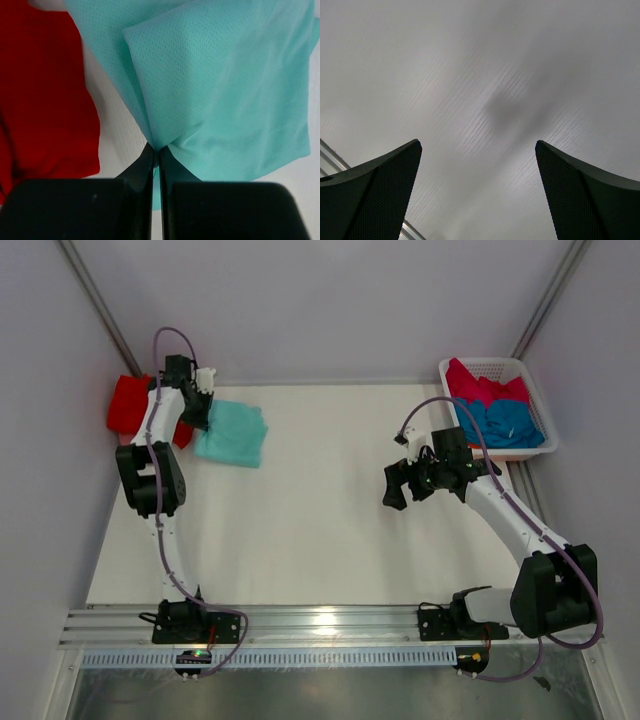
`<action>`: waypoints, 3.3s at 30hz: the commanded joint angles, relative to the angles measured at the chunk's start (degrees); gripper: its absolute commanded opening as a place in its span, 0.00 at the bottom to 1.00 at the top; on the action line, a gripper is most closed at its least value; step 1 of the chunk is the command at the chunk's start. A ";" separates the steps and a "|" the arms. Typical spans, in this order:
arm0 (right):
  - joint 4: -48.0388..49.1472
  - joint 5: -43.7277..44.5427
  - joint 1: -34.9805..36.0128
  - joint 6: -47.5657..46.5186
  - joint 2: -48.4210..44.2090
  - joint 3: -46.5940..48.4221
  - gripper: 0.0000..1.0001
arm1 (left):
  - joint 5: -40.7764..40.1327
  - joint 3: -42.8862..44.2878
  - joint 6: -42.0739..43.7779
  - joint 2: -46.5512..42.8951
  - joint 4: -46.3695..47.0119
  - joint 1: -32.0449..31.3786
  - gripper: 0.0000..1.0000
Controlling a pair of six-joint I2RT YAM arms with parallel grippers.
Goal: Fold and stack the t-shirts
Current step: Neatly place the folded tshirt to the corner
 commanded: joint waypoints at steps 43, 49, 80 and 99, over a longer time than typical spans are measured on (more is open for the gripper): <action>0.65 0.58 0.19 -1.09 1.53 -0.23 0.99 | -17.24 13.55 9.73 4.89 17.13 6.45 0.00; 0.47 0.49 0.19 -1.09 1.44 -0.23 0.99 | -16.89 14.78 9.99 4.54 16.51 8.20 0.00; 0.03 0.05 0.19 -0.92 2.49 -0.67 0.99 | -11.62 17.68 5.43 2.95 15.02 22.53 0.00; -0.32 -2.32 0.19 -1.53 3.20 -1.11 0.99 | -4.75 11.62 0.95 4.27 13.79 15.95 0.00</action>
